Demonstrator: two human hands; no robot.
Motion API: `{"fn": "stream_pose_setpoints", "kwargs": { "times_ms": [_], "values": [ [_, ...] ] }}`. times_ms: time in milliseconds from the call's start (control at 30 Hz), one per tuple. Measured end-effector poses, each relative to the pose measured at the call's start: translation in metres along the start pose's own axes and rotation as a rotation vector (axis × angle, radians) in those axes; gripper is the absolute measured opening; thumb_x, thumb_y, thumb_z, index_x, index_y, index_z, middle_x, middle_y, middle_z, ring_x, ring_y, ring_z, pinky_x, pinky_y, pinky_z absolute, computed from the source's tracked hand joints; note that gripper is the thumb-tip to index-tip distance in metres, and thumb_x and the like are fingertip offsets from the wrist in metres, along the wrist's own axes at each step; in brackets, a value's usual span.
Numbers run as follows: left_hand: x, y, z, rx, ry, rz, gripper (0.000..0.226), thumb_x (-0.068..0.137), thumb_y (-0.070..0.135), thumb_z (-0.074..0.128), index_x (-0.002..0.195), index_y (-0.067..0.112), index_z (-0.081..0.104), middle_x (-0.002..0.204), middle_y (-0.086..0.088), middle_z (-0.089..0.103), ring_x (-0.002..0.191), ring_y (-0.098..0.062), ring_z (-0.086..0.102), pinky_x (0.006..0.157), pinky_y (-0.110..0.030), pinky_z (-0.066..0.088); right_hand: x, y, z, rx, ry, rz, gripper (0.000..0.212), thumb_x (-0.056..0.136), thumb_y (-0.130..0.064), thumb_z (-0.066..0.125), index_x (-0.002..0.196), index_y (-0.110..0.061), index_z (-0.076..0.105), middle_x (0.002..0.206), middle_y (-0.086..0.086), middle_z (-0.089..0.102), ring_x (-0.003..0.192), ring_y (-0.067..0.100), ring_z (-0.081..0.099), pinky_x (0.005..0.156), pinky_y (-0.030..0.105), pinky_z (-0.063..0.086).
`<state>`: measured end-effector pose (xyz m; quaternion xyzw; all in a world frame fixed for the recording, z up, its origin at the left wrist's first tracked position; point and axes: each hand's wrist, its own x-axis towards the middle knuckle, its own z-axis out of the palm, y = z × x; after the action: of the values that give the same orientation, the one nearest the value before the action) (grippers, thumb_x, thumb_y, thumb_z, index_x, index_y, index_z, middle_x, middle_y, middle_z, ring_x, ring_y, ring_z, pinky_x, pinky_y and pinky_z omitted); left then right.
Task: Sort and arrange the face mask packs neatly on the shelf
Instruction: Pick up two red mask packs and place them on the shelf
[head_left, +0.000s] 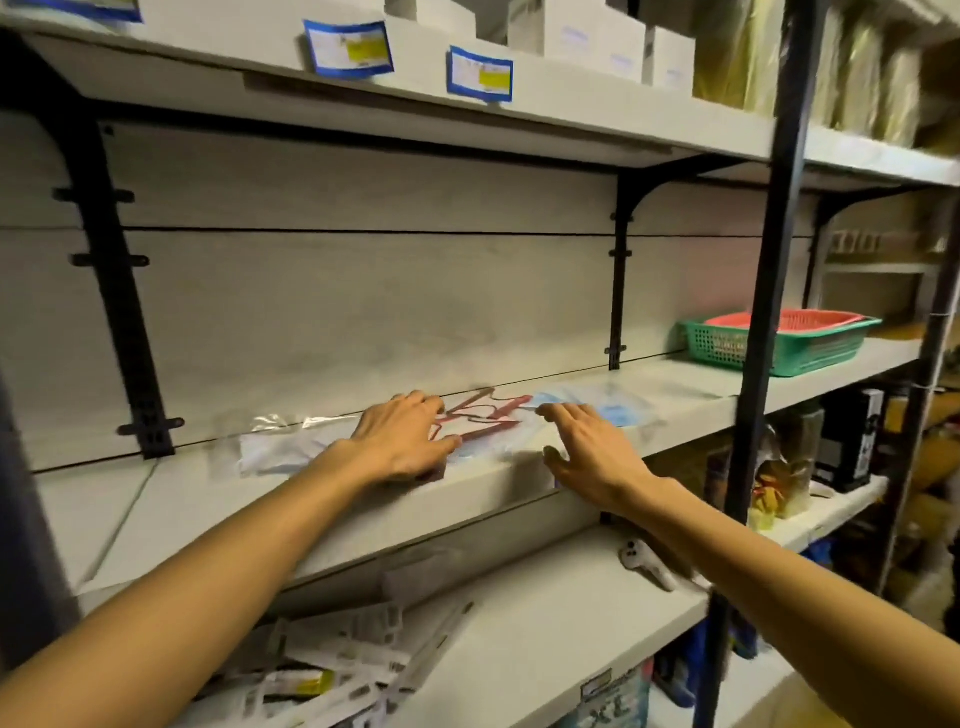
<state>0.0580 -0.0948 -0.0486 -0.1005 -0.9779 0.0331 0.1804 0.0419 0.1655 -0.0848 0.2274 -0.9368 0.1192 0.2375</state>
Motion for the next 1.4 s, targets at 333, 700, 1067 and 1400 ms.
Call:
{"fn": "stream_pose_setpoints", "kwargs": {
  "times_ms": [333,700,1067,1400],
  "values": [
    [0.050,-0.030,0.025,-0.033,-0.158,0.017,0.053,0.080,0.077,0.050,0.102,0.030,0.063,0.097,0.008,0.066,0.085,-0.019,0.060,0.076,-0.040,0.052,0.137,0.050,0.042,0.124,-0.233,0.011,0.087,0.089,-0.013,0.065,0.159,-0.018,0.013,0.157,0.012,0.037,0.141,0.033,0.038,0.111,0.044,0.038],
    [0.056,-0.056,0.018,-0.084,-0.080,-0.117,0.026,0.079,0.043,0.049,0.095,0.031,0.066,0.082,0.009,0.069,0.074,-0.019,0.061,0.064,-0.031,0.045,0.188,0.068,0.068,0.195,-0.300,-0.102,0.026,0.091,-0.019,0.056,0.111,-0.020,0.072,0.107,0.005,0.074,0.098,0.031,0.063,0.082,0.035,0.050],
    [0.035,-0.051,-0.004,-0.474,0.388,-0.672,0.016,0.085,0.015,0.064,0.076,0.024,0.073,0.067,0.003,0.068,0.066,-0.017,0.062,0.064,-0.029,0.047,0.185,0.054,0.037,1.141,0.150,-0.118,0.020,0.093,-0.016,0.050,0.095,-0.015,0.070,0.085,0.008,0.075,0.078,0.019,0.070,0.077,0.049,0.059],
    [-0.093,-0.049,-0.055,-0.524,0.578,-0.805,0.021,0.086,0.019,0.065,0.104,0.027,0.073,0.087,0.011,0.075,0.081,-0.011,0.072,0.081,-0.039,0.061,0.128,-0.064,0.006,1.436,0.101,-0.141,0.017,0.095,-0.010,0.053,0.091,-0.015,0.069,0.075,-0.005,0.071,0.066,0.009,0.063,0.064,0.024,0.055]
  ]
}}
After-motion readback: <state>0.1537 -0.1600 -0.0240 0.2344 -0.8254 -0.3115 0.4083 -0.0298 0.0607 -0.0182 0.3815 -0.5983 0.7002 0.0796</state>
